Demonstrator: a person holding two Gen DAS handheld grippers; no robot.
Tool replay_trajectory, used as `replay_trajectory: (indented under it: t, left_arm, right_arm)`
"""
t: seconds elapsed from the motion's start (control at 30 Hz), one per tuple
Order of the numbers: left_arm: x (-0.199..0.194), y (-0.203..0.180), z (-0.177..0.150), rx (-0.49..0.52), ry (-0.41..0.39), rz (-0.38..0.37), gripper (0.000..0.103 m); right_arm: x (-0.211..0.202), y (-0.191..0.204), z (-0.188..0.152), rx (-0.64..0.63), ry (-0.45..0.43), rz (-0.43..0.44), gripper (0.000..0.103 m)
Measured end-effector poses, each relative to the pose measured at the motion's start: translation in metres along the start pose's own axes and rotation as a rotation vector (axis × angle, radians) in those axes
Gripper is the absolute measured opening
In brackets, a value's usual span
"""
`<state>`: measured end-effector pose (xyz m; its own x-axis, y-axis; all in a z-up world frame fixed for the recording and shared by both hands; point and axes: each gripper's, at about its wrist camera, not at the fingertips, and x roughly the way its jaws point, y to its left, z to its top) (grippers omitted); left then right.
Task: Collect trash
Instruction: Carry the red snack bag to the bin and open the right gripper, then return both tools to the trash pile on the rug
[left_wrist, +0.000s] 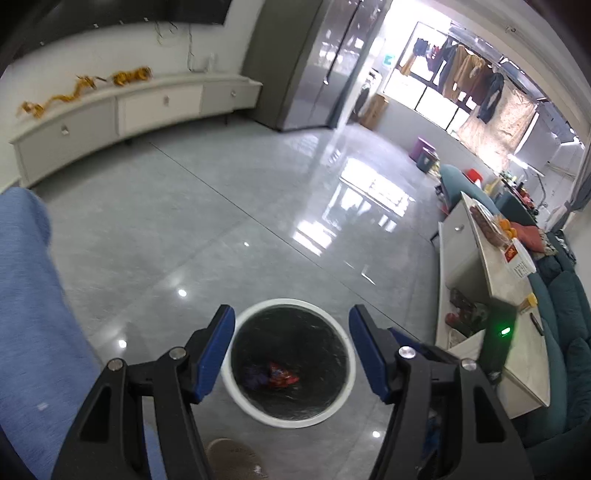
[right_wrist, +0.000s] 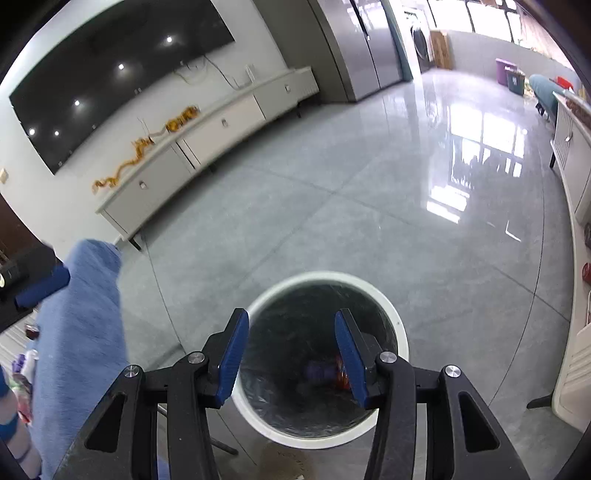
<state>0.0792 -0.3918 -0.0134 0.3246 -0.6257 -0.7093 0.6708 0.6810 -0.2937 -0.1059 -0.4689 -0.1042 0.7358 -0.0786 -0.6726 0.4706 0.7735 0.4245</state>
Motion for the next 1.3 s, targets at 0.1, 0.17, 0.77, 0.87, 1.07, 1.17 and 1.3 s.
replay_trajectory:
  t: [0.1, 0.17, 0.77, 0.87, 1.07, 1.17, 1.3]
  left_arm:
    - [-0.039, 0.009, -0.006, 0.017, -0.057, 0.043, 0.062]
    - [-0.067, 0.017, -0.013, 0.02, -0.094, 0.075, 0.062]
    - [-0.276, 0.163, -0.143, -0.21, -0.31, 0.365, 0.062]
    - [-0.299, 0.191, -0.169, -0.272, -0.324, 0.416, 0.062]
    - [-0.319, 0.241, -0.223, -0.397, -0.302, 0.475, 0.063]
    - [-0.32, 0.263, -0.241, -0.476, -0.278, 0.469, 0.063]
    - [-0.311, 0.279, -0.244, -0.527, -0.256, 0.445, 0.063]
  right_arm:
    - [-0.025, 0.022, 0.007, -0.027, -0.049, 0.022, 0.046]
    - [-0.041, 0.041, 0.01, -0.051, -0.079, 0.041, 0.046]
    - [-0.126, 0.235, -0.005, -0.351, -0.163, 0.323, 0.046]
    - [-0.126, 0.262, -0.013, -0.402, -0.143, 0.349, 0.046]
    - [-0.116, 0.307, -0.029, -0.495, -0.093, 0.397, 0.046]
    - [-0.106, 0.327, -0.039, -0.528, -0.055, 0.424, 0.046]
    - [-0.085, 0.358, -0.058, -0.573, 0.021, 0.463, 0.046]
